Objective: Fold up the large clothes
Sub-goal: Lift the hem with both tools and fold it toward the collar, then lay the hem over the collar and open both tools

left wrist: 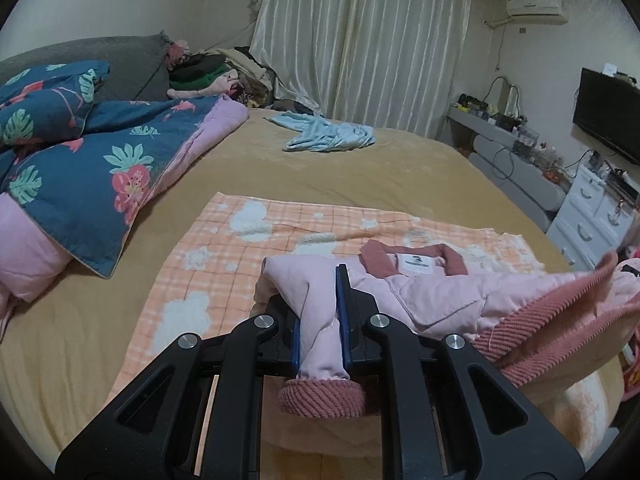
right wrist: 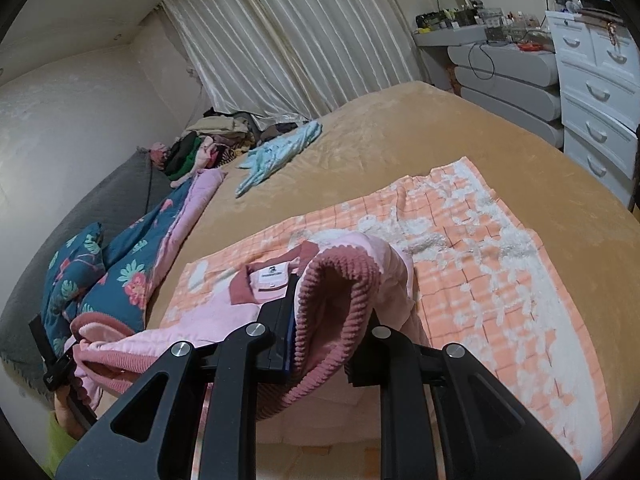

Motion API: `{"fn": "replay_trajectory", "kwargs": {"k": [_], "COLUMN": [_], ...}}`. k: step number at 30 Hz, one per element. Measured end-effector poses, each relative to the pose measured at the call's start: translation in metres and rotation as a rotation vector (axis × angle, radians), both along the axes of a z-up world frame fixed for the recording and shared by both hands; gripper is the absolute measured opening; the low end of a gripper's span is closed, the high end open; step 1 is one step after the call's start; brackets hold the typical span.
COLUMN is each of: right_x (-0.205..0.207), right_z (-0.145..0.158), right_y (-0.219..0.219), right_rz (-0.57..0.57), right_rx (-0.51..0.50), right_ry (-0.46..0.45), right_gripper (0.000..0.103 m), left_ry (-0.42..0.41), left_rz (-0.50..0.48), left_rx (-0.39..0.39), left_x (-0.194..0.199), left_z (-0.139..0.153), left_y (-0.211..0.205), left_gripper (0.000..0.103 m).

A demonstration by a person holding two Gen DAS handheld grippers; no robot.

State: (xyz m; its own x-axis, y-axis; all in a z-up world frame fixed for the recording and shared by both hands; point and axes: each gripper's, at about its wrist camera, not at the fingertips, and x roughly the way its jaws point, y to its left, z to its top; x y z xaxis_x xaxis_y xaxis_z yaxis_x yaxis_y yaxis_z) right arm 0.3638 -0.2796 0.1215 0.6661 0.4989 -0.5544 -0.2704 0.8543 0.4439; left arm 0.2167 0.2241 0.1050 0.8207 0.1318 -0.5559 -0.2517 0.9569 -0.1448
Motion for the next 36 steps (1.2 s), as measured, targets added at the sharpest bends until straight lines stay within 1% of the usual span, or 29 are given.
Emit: {"fn": "replay_trajectory", "kwargs": {"k": [4,10,11,13,14,15,16,17,19,20,21,24,26,28,29,30,31,33,34,35,36], "right_x": [0.024,0.054,0.057,0.064,0.067,0.069,0.07,0.069,0.065,0.061,0.057,0.039,0.027,0.021,0.02,0.02,0.02,0.018,0.018,0.017,0.017], "right_z": [-0.013,-0.034,-0.037,-0.046,-0.05,-0.053,-0.055,-0.056,-0.057,-0.058,-0.059,-0.07,-0.087,-0.11,-0.121,-0.13,-0.142,-0.153,-0.157,-0.158,-0.159], "right_y": [0.001,0.006,0.006,0.004,0.003,0.001,-0.002,-0.005,-0.01,-0.011,-0.011,-0.001,0.013,0.024,0.028,0.03,0.032,0.035,0.036,0.036,0.036], "right_rz": [-0.005,0.0,0.002,0.006,0.015,0.022,0.013,0.007,0.013,0.015,0.014,0.028,0.024,0.026,0.027,0.029,0.025,0.012,0.005,0.0,-0.007], "right_rx": [0.022,0.05,0.062,0.108,0.139,0.168,0.191,0.205,0.235,0.236,0.227,0.118,-0.031,-0.14,-0.173,-0.187,-0.207,-0.235,-0.243,-0.241,-0.239], "right_ry": [0.034,0.085,0.093,0.113,0.123,0.13,0.125,0.115,0.094,0.082,0.07,0.031,0.029,0.054,0.072,0.088,0.105,0.101,0.094,0.089,0.08], "right_gripper": [0.018,0.023,0.025,0.033,0.048,0.066,0.072,0.075,0.077,0.08,0.083,0.086,0.087,0.087,0.087,0.087,0.087,0.087,0.087,0.088,0.088], "left_ry": [0.02,0.05,0.057,0.065,0.069,0.073,0.078,0.081,0.084,0.084,0.085,0.087,0.089,0.087,0.086,0.083,0.072,0.057,0.053,0.041,0.025], "left_rz": [0.01,0.01,0.011,0.013,0.013,0.015,0.016,0.017,0.017,0.018,0.018,0.019,0.024,0.025,0.027,0.025,0.02,0.014,0.01,0.001,0.001], "left_rx": [0.009,0.026,0.029,0.028,0.026,0.024,0.022,0.022,0.018,0.015,0.012,-0.003,-0.016,-0.026,-0.03,-0.042,-0.061,-0.086,-0.093,-0.1,-0.09], "left_x": [0.019,0.042,0.045,0.051,0.054,0.056,0.059,0.062,0.065,0.067,0.069,0.076,0.08,0.082,0.083,0.084,0.083,0.081,0.081,0.079,0.076], "left_z": [-0.01,-0.028,-0.031,-0.037,-0.04,-0.042,-0.045,-0.048,-0.052,-0.055,-0.057,-0.063,-0.067,-0.069,-0.07,-0.069,-0.068,-0.064,-0.061,-0.057,-0.052], "left_y": [0.006,0.01,0.011,0.012,0.013,0.014,0.015,0.016,0.016,0.016,0.017,0.018,0.019,0.019,0.019,0.02,0.021,0.022,0.021,0.021,0.019], "left_gripper": [0.008,0.008,0.008,0.008,0.008,0.008,0.008,0.008,0.009,0.009,0.01,0.014,0.017,0.019,0.021,0.028,0.032,0.039,0.045,0.06,0.077]}}
